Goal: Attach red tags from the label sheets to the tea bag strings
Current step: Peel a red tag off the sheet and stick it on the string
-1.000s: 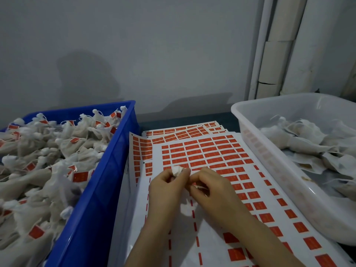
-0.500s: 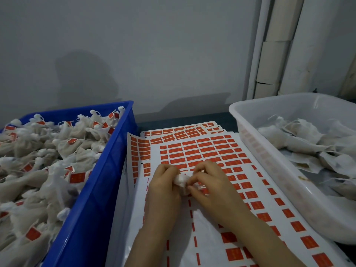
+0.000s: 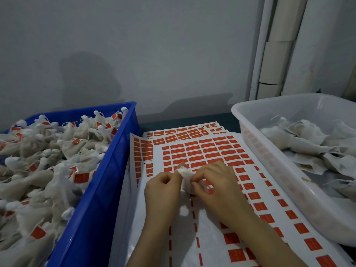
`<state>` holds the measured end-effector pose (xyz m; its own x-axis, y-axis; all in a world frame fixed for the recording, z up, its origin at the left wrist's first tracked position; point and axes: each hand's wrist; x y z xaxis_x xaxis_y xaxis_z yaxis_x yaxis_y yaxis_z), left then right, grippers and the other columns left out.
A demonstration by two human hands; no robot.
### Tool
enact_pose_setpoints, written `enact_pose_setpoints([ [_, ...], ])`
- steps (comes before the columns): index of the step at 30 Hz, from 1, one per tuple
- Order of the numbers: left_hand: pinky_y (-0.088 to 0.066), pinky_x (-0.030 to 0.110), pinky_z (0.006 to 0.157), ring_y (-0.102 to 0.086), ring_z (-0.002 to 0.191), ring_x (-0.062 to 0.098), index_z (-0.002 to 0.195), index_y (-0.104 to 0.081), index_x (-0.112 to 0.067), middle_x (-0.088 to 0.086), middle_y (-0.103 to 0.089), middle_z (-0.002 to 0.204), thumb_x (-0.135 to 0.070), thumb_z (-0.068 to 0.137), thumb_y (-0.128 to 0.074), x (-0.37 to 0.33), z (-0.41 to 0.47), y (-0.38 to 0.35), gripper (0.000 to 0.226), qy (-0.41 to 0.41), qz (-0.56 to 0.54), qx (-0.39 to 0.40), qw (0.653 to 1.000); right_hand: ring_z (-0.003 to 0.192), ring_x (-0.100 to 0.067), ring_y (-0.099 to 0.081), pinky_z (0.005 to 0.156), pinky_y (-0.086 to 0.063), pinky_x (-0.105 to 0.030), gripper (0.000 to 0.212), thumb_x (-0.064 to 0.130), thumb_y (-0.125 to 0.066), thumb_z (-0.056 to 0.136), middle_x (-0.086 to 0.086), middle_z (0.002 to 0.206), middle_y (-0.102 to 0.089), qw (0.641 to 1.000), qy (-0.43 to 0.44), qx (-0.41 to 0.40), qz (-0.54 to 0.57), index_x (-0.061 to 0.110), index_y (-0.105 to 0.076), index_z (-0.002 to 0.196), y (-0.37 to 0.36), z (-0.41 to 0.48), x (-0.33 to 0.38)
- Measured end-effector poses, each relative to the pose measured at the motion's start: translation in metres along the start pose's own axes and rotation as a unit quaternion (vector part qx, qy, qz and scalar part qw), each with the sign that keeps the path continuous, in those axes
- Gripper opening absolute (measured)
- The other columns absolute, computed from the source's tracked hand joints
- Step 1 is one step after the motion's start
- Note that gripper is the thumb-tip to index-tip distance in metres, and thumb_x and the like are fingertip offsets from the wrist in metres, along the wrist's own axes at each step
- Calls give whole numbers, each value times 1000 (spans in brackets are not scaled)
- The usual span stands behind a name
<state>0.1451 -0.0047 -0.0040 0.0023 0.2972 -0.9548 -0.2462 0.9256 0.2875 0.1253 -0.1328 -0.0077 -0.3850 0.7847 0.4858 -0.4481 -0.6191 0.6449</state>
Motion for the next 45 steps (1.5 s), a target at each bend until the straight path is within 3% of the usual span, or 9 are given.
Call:
enact_pose_setpoints([
  [10,-54,30,62,-66,79,20,79,-62,-26,-4,-69,85,-23,80,-73,-3,2,-1,12,152,-197,34,968,75,-13,-59,77,-48,-32,7,25,-62,77,6,77,-65,999,39,-5,-24,20,-66,74,-3,-2,5],
  [16,-56,33,79,-64,101,18,104,-72,-23,-12,-71,102,-31,73,-69,-8,-4,1,32,114,-268,100,951,76,-15,-61,77,-50,-33,8,24,-64,76,4,79,-68,999,35,-22,-7,17,-67,76,-3,-3,10],
  [21,-48,43,96,-61,106,17,90,-76,-31,-17,-72,97,-47,62,-65,-10,-4,4,34,44,-215,117,969,73,-5,-55,72,-48,-25,11,23,-66,74,4,77,-68,997,36,-66,30,15,-68,81,-1,-3,13],
  [27,-52,18,66,-64,86,13,74,-67,-36,-15,-69,85,-39,80,-62,-4,1,3,8,21,-136,81,987,72,-4,-55,72,-40,-10,14,21,-62,79,1,80,-69,994,23,-87,64,12,-67,87,0,-3,8],
  [32,-47,7,51,-63,72,5,68,-63,-38,-25,-66,66,-25,84,-65,-1,3,2,21,-14,-95,112,989,71,-5,-58,65,-36,-2,18,22,-56,81,-1,82,-70,993,6,-85,82,11,-68,90,3,-1,5],
  [34,-45,3,52,-65,73,3,69,-66,-38,-24,-68,68,-23,84,-66,-1,1,1,21,-26,-77,146,986,65,2,-54,57,-38,2,15,21,-55,85,7,83,-66,992,-18,-73,105,15,-67,91,4,-2,5],
  [36,-45,4,54,-65,75,-3,61,-69,-40,-26,-69,70,-22,84,-67,-1,-1,0,29,-37,-70,167,983,64,8,-52,68,-34,8,9,21,-55,87,19,82,-58,990,-42,-52,124,25,-63,89,5,-2,5],
  [39,-47,8,58,-66,79,0,59,-70,-47,-28,-69,75,-23,83,-67,0,0,2,34,-32,-80,178,980,72,14,-55,70,-31,9,28,19,-57,87,36,79,-47,986,-86,-29,138,45,-47,84,7,-1,6],
  [45,-45,12,62,-61,78,8,60,-67,-38,-23,-67,69,-21,86,-62,0,1,0,32,15,-101,184,978,72,12,-51,64,-36,7,19,29,-56,87,30,82,-50,984,-107,-19,142,44,-47,91,6,0,6],
])
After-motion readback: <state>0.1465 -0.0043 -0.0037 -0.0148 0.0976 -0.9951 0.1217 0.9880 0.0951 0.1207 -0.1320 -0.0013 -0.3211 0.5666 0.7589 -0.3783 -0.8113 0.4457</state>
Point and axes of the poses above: each hand's wrist, its own z-axis towards the middle knuckle, its own y-axis out of the back of the hand, x = y × z
